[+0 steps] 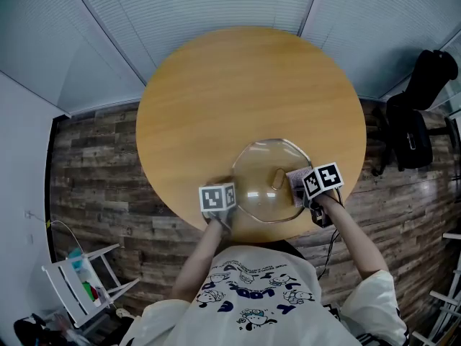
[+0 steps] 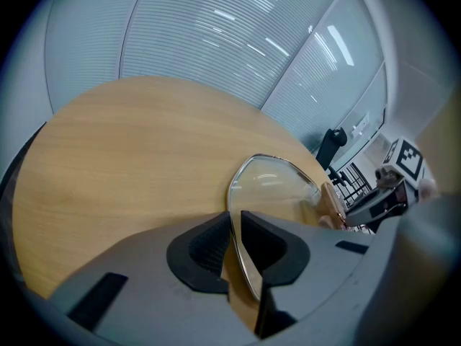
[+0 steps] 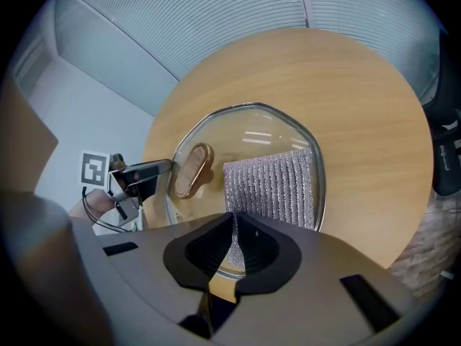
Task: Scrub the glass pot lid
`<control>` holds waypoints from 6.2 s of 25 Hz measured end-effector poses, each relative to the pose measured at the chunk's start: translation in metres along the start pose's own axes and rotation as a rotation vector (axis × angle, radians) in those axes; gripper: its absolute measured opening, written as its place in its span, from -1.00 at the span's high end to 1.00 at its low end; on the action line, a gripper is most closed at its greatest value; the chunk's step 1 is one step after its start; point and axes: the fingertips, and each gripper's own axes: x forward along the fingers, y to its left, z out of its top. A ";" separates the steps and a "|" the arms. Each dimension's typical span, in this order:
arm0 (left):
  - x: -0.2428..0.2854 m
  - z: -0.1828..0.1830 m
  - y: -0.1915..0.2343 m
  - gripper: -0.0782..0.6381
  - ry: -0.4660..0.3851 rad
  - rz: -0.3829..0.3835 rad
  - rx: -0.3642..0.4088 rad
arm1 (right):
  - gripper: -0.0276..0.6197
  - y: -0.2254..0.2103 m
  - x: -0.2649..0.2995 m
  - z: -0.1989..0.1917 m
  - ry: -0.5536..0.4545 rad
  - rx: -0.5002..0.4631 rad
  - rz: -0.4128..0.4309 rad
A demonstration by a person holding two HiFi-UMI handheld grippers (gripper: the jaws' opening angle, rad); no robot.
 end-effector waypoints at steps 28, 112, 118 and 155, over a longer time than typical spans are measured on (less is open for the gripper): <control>-0.002 0.000 0.000 0.62 -0.006 0.007 -0.002 | 0.80 0.050 0.020 -0.044 0.083 -0.077 0.089; -0.078 0.024 0.052 0.65 -0.246 0.016 -0.275 | 0.83 0.178 0.058 0.038 0.017 -0.177 0.286; -0.119 0.056 0.027 0.65 -0.381 -0.038 -0.254 | 0.83 0.192 0.023 0.063 -0.154 -0.142 0.356; -0.261 0.154 -0.116 0.65 -0.894 0.119 0.334 | 0.83 0.247 -0.213 0.111 -1.318 -0.410 0.059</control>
